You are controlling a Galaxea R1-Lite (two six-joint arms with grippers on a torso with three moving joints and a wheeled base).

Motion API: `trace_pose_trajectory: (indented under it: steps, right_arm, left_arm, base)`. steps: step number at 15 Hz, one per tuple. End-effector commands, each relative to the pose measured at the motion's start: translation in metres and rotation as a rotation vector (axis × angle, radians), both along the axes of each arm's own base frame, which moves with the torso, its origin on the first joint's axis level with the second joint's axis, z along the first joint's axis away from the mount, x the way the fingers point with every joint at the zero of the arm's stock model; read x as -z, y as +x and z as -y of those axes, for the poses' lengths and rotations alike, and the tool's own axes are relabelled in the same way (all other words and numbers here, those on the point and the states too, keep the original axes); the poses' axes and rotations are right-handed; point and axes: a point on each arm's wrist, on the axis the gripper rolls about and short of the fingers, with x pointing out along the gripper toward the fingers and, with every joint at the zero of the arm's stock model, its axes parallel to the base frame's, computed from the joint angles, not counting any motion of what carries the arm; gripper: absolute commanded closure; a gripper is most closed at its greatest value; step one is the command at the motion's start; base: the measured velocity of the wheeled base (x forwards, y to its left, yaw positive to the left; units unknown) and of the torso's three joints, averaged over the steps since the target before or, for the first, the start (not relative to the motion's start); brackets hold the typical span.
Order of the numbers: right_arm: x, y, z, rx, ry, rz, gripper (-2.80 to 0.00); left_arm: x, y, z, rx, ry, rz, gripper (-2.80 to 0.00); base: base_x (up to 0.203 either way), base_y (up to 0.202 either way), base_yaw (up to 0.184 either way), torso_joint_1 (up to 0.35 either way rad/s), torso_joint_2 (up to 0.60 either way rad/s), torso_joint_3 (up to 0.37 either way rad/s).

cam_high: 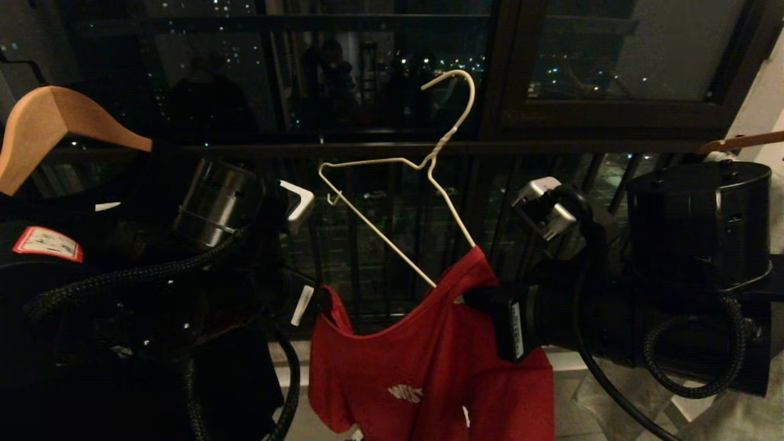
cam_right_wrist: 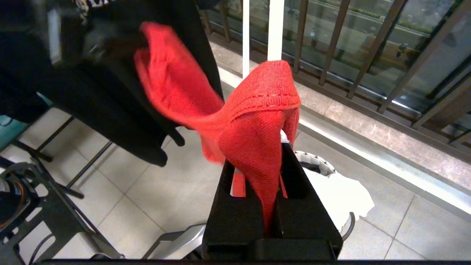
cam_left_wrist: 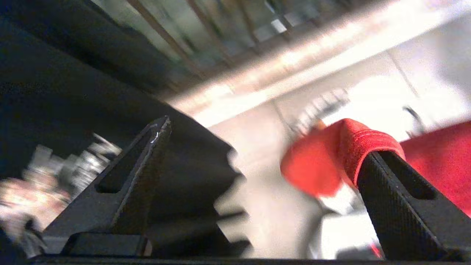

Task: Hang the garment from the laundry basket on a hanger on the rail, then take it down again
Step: Take the clothes off the clothes rack

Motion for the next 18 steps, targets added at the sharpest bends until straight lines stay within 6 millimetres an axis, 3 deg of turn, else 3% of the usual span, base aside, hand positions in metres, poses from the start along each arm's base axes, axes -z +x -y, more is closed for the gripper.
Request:
trace_pose_trajectory:
  steps: [1,3,6,9,14,18]
  right_arm:
    - [0.001,0.000,-0.001,-0.001,0.000,-0.001,0.00]
    - [0.000,0.000,0.000,0.001,0.001,0.001,0.00]
    - [0.000,0.000,0.000,0.001,0.001,0.001,0.00]
    - [-0.001,0.001,0.000,0.004,0.003,0.003,0.00]
    - [0.003,0.008,0.002,0.025,-0.005,-0.006,0.00]
    - [0.005,0.016,0.005,0.052,-0.009,-0.012,0.00]
  left_arm:
    - [-0.003,-0.005,-0.003,0.027,0.003,-0.094,-2.80]
    - [-0.009,-0.005,-0.008,0.058,-0.032,-0.227,-2.80]
    - [0.006,0.015,-0.007,0.059,-0.043,-0.328,-2.80]
    - [0.005,0.030,-0.012,0.141,-0.142,-0.475,-2.80]
    - [0.026,0.073,-0.019,0.028,-0.180,-0.509,-2.80]
    - [0.001,0.060,-0.028,0.038,-0.218,-0.430,-2.80]
  base:
    - [0.000,0.000,0.000,0.000,0.00,0.000]
    - [0.000,0.000,0.000,0.000,0.00,0.000]
    - [0.000,0.000,0.000,0.000,0.00,0.000]
    - [0.000,0.000,0.000,0.000,0.00,0.000]
    - [0.000,0.000,0.000,0.000,0.00,0.000]
    - [0.000,0.000,0.000,0.000,0.00,0.000]
